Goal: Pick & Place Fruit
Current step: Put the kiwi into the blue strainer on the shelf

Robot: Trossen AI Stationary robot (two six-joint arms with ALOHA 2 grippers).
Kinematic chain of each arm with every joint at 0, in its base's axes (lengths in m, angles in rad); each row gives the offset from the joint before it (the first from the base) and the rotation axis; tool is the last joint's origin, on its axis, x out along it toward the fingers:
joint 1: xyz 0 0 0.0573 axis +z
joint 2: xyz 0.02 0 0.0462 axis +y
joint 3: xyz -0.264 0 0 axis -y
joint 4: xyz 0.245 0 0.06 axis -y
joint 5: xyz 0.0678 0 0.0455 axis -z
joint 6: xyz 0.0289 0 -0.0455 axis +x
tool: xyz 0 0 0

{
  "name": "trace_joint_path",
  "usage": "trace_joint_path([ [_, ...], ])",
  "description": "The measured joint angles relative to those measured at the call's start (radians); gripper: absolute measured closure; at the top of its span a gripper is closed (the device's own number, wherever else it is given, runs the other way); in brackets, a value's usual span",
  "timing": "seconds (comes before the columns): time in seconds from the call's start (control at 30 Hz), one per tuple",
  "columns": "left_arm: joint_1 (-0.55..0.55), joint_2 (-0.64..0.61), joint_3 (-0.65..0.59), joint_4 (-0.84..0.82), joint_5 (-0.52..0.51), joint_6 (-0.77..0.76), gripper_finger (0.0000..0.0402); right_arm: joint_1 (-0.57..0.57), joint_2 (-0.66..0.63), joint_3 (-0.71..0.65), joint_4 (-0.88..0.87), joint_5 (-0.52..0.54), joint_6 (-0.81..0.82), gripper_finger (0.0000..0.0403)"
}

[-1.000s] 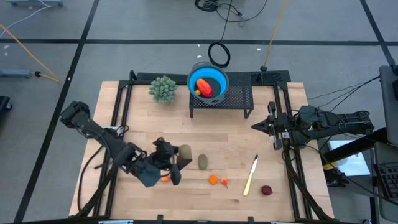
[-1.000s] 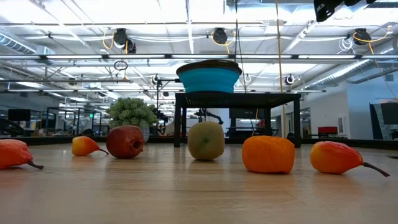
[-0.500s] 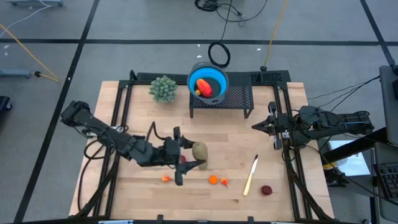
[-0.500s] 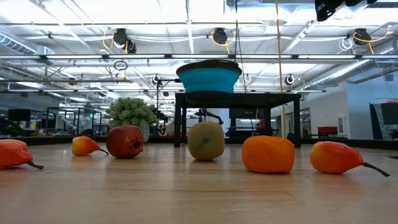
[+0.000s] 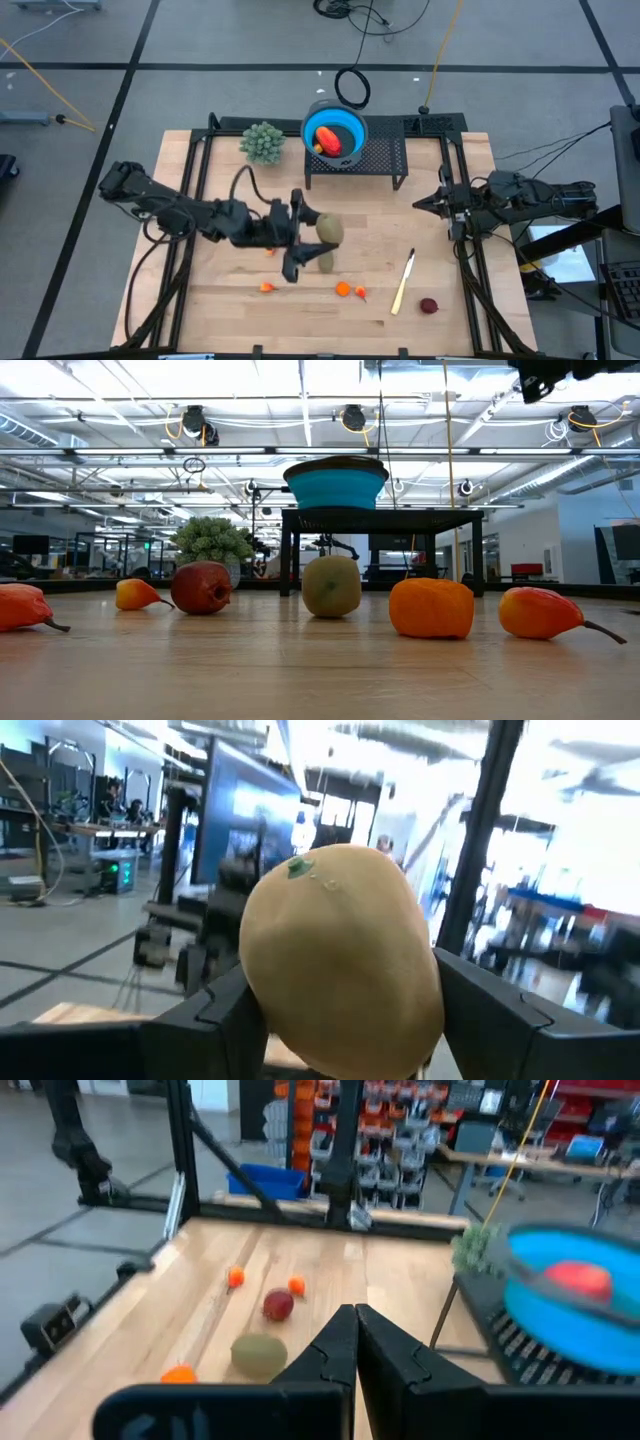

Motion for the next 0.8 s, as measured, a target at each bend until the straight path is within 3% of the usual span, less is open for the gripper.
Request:
trace_joint_path([
  [0.27,0.107,0.000,0.000,0.093,0.021,-0.240,0.0165,0.000,-0.055,-0.154,0.098,0.031,0.060,0.0403],
  [0.37,0.157,0.000,0.000,0.098,0.021,-0.381,0.0165,0.000,-0.094,-0.201,0.135,0.036,0.061,0.0403],
  [0.6,0.268,0.000,0.000,0.098,0.020,-0.728,0.0165,0.000,-0.194,-0.281,0.152,0.158,0.088,0.0403],
  [0.8,0.347,0.000,0.000,0.098,0.020,-0.964,0.0165,0.000,-0.254,-0.300,0.145,0.162,0.087,0.0403],
])
